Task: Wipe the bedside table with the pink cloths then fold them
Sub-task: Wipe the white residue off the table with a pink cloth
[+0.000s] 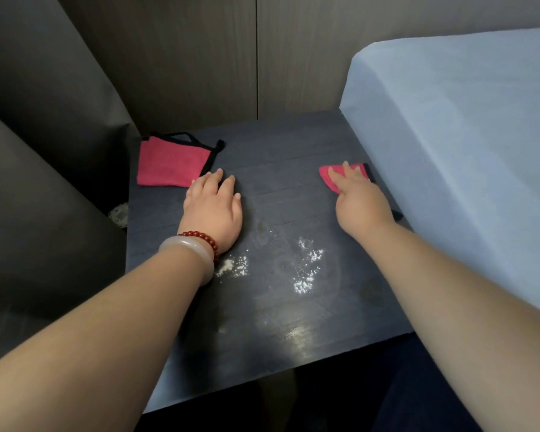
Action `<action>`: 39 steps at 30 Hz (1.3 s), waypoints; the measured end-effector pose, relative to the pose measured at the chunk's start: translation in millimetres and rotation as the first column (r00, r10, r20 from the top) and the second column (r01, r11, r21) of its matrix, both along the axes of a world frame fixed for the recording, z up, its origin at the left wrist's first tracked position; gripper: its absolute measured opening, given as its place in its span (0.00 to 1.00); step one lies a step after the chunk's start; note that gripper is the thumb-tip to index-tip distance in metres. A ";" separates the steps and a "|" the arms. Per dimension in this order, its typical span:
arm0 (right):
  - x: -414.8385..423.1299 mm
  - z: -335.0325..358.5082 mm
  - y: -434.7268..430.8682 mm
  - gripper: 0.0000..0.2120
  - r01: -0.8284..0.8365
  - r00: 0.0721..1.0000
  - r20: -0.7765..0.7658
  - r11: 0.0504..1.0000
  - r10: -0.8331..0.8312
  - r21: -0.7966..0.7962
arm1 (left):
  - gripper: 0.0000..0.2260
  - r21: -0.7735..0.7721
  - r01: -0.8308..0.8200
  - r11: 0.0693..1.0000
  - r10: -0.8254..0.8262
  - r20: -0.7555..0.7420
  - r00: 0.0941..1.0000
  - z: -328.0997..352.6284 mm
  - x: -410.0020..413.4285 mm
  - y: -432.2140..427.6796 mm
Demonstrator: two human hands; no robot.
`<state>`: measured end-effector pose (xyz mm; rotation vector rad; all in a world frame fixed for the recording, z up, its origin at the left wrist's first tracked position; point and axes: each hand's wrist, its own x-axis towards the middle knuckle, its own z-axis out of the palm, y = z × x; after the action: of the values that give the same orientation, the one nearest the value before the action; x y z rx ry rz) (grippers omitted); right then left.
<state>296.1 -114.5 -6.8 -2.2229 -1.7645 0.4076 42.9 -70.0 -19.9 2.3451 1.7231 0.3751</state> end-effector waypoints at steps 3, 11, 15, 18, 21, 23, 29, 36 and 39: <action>-8.5 -8.7 -34.2 0.31 0.068 0.998 -0.012 0.994 -0.067 0.090 | 0.21 0.004 0.002 1.000 -0.002 0.010 1.000 0.3 -0.4 -0.6; 17.6 8.7 46.0 0.31 0.060 0.997 0.055 0.995 -0.056 -0.084 | 0.21 0.010 0.005 1.000 -0.005 0.016 1.000 -1.2 -0.8 -0.1; 10.9 6.4 10.9 0.30 0.069 0.997 -0.021 0.998 -0.068 0.007 | 0.20 0.012 -0.002 1.000 0.002 0.025 1.000 -1.8 -1.0 1.1; -8.6 -4.0 -41.7 0.29 0.072 0.996 -0.062 0.992 -0.066 0.104 | 0.20 0.011 0.002 1.000 -0.002 0.019 1.000 -2.0 -0.9 1.7; -20.4 -8.4 -68.3 0.27 0.084 0.993 -0.096 0.987 -0.071 0.135 | 0.21 0.007 0.005 1.000 -0.005 0.016 1.000 -0.7 -0.9 1.0; -9.8 -4.4 -51.0 0.28 0.079 0.996 -0.051 0.992 -0.075 0.096 | 0.21 0.008 0.004 1.000 -0.004 0.017 1.000 -0.3 -0.4 1.2; 24.4 13.3 37.9 0.29 0.083 0.995 0.063 0.995 -0.079 -0.058 | 0.20 0.003 -0.004 1.000 0.004 0.035 0.999 1.0 0.2 -0.5; 8.2 -8.3 -11.5 0.30 0.073 0.997 0.022 0.994 -0.075 0.076 | 0.20 0.001 -0.002 1.000 0.002 0.039 0.999 1.9 -0.2 -0.8; 6.6 -11.1 -15.6 0.30 0.078 0.996 0.033 0.993 -0.081 0.083 | 0.20 -0.003 -0.002 1.000 0.002 0.036 0.999 2.4 0.1 -0.7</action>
<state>302.7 -130.1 -17.9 -2.2480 -1.6719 0.2744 43.1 -70.7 -17.4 2.3198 1.7088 0.4120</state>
